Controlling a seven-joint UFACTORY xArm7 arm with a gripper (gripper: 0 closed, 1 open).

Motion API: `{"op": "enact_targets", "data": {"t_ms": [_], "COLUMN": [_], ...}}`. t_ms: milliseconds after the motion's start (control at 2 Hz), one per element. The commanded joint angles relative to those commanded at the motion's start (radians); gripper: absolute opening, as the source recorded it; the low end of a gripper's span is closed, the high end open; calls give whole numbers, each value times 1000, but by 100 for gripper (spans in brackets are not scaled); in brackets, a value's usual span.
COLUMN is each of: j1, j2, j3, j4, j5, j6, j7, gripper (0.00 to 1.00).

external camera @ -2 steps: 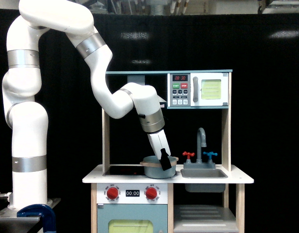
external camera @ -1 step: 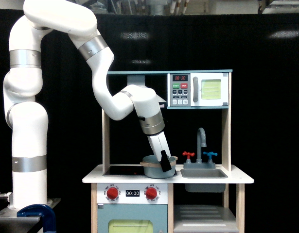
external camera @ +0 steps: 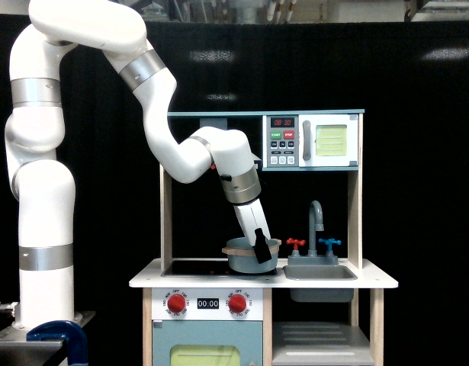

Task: Put the bowl inside the kitchen cabinet

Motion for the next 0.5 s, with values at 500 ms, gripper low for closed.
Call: {"op": "enact_targets", "data": {"t_ms": [500], "j1": [-108], "j2": [6], "j3": [-67], "j4": [6], "j5": [-38], "j6": [88], "j7": [-116], "gripper": [0]}}
